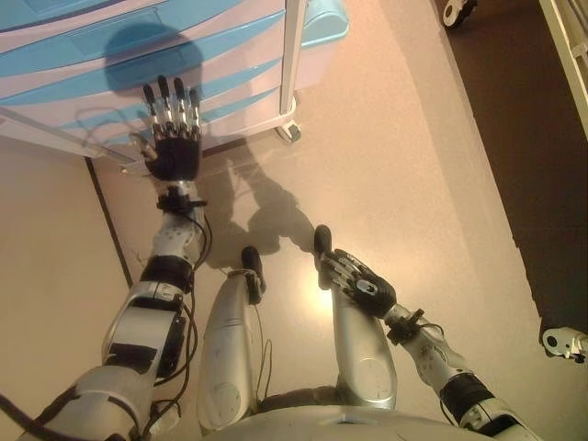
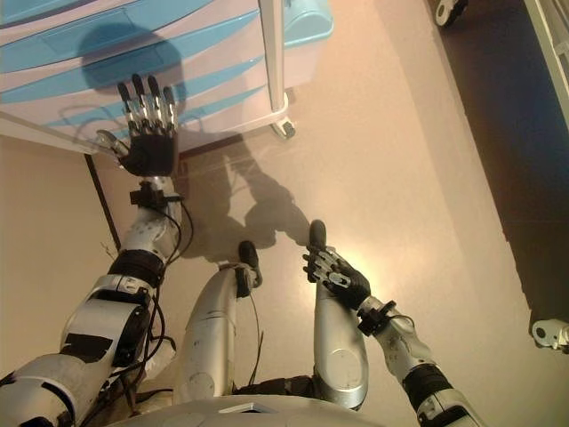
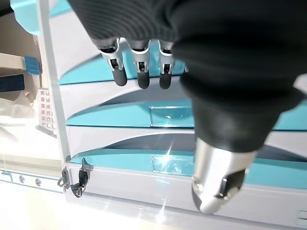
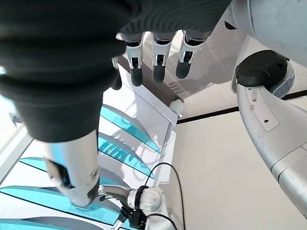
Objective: Open the drawer and pick up the medicine
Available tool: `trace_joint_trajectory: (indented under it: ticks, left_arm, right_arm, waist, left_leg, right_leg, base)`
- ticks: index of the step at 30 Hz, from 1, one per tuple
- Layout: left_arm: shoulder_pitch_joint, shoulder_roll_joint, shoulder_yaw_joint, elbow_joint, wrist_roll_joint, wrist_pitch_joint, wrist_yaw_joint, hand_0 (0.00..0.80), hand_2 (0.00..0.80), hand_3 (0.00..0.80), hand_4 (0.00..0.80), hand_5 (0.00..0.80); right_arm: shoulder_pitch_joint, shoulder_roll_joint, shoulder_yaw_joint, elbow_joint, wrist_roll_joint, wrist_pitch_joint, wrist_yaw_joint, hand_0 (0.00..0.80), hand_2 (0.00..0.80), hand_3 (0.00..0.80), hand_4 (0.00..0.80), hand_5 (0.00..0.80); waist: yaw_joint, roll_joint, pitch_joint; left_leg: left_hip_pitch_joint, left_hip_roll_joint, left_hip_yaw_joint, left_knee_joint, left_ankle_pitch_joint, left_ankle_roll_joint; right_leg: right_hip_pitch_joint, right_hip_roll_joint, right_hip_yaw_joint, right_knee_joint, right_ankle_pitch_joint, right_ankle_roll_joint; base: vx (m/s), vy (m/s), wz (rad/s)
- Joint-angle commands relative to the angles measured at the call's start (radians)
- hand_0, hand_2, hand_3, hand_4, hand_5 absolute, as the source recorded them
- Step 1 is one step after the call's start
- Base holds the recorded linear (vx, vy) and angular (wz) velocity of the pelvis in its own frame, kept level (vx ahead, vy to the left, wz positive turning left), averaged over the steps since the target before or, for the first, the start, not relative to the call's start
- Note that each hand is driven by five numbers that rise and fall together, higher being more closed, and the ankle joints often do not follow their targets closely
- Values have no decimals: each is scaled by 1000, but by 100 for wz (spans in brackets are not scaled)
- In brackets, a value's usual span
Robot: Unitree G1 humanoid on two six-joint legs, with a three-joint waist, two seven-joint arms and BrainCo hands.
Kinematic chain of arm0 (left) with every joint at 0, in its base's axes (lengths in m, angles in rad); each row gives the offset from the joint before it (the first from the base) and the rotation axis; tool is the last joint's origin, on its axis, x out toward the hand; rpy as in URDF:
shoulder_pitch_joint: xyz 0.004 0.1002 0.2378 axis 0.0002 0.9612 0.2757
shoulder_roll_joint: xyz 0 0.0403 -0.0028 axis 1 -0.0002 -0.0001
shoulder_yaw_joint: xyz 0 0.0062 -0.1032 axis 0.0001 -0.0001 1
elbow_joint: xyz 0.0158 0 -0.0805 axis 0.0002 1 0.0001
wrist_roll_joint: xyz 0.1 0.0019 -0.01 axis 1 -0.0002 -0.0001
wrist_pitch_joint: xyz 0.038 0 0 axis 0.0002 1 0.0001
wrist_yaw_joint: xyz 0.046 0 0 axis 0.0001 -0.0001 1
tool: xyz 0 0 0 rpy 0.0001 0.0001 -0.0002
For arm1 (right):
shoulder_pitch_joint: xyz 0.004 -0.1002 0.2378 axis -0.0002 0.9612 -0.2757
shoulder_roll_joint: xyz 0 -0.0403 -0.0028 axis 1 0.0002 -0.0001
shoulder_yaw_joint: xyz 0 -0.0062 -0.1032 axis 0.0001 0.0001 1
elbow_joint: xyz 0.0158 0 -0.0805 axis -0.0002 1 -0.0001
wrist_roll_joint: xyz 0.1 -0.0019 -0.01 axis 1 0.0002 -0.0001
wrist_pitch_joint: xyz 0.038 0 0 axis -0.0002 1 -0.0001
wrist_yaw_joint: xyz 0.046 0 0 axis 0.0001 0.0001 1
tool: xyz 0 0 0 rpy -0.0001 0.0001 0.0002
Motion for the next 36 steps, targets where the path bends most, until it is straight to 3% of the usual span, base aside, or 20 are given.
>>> trace_joint_trajectory:
  ticks: [1, 13, 26, 36]
  left_arm:
    - [-42, 34, 33, -46, -3, -20, 14, 0, 0, 0, 0, 0]
    - [-94, 88, 30, 30, -8, 0, 55, 0, 0, 0, 0, 0]
    - [16, 4, 6, 82, 51, 52, 21, 0, 0, 0, 0, 0]
    - [33, -4, 15, 130, 49, 58, -15, 0, 0, 0, 0, 0]
  right_arm:
    - [118, -37, 70, 52, -12, 8, 28, 0, 0, 0, 0, 0]
    - [119, -40, 81, 61, -14, -3, 35, 0, 0, 0, 0, 0]
    - [106, -19, 90, 41, -5, 11, 18, 0, 0, 0, 0, 0]
    - [99, -21, 111, 15, 33, 9, 20, 0, 0, 0, 0, 0]
  waist:
    - [-5, 47, -22]
    - [-11, 42, -22]
    - [3, 38, -22]
    - [11, 25, -22]
  left_leg:
    - [62, -55, 11, -209, 21, 25]
    - [50, -56, 14, -205, 13, 29]
    - [33, -55, 10, -223, 25, 31]
    - [-12, -50, 1, -209, 26, 29]
  right_leg:
    - [-5, 73, -9, 154, -131, -32]
    - [-11, 78, -10, 134, -121, -30]
    - [-26, 89, -23, 134, -111, -21]
    - [-64, 100, -34, 172, -127, -25]
  base:
    - [10, 21, -6]
    - [1, 2, 0]
    - [-10, -27, 1]
    - [-5, -26, 1]
